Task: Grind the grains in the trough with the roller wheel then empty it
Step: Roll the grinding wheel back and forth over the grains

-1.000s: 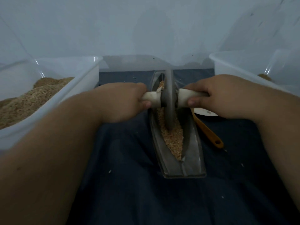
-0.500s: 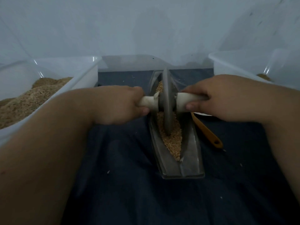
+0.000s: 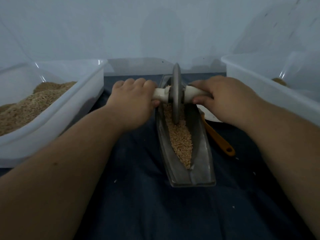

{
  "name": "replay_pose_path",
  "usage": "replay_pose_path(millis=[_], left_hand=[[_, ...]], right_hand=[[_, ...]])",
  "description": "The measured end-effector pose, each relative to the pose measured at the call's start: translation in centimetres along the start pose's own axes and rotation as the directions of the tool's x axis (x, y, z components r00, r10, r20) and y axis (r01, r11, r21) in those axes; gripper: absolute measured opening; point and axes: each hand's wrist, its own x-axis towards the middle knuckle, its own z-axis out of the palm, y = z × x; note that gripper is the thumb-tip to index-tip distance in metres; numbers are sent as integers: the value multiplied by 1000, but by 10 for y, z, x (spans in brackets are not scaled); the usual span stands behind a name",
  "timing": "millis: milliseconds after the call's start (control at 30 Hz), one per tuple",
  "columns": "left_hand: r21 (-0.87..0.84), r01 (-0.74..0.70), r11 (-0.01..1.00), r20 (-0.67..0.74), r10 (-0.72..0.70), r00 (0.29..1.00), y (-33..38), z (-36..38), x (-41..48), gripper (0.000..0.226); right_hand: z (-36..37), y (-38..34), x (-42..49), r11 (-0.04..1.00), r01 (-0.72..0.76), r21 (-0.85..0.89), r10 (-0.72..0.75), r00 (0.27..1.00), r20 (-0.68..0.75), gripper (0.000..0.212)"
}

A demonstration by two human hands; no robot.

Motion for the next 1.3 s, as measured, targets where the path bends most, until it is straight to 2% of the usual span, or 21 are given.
replay_pose_path(millis=[100,200,333,433,500,567,633,700,733,833,933,1000,1067,1167,1300], left_hand=[[-90,47,995,-3,-47,999,-4,8,2,43],[-98,28,995,21,-26,999,-5,6,0,44],[-112,-34,993,171,53,984,-5,-18,-6,36],[-189,-36,981,379,106,919,-1,-44,-17,40],[-194,-48,980,461,134,877,0,-59,-24,45],[-204,-56,977,488,151,860,-3,-66,-26,43],[-226,-48,973,509,160,846,-8,-65,-24,33],[-236,-31,971,489,147,860,-16,-55,-17,30],[-255,-14,967,439,129,889,-19,-47,-12,30],[-245,23,969,145,13,989,-18,-17,2,26],[-64,155,986,-71,-159,985,-5,13,3,50],[-9,164,986,-118,-164,980,2,21,2,61],[20,142,990,-114,-139,984,3,20,1,66],[15,90,996,-66,-88,994,-2,6,2,61],[-5,-30,1000,85,30,996,-12,-24,-5,21]], right_hand=[[8,-6,3,992,50,-120,-64,991,-116,51],[3,-10,1,988,36,-150,-49,996,-80,53],[-20,-12,-10,994,54,-95,-43,993,112,44],[-47,-14,-19,996,75,-57,-53,947,316,51],[-61,-16,-24,993,100,-60,-66,903,426,55],[-69,-18,-28,996,85,-41,-55,871,488,55],[-67,-19,-27,998,58,-22,-40,876,481,56],[-53,-17,-22,999,37,-29,-22,918,395,51],[-43,-14,-18,999,25,-32,-13,944,329,47],[-4,0,-5,997,-30,-78,36,996,79,50],[22,9,6,983,-65,-174,39,989,-145,53],[29,10,11,978,-67,-197,21,974,-227,53],[31,10,12,976,-79,-204,31,973,-229,56],[19,10,7,986,-73,-151,63,996,-68,60],[-18,-4,-8,989,10,-146,8,992,123,44]])
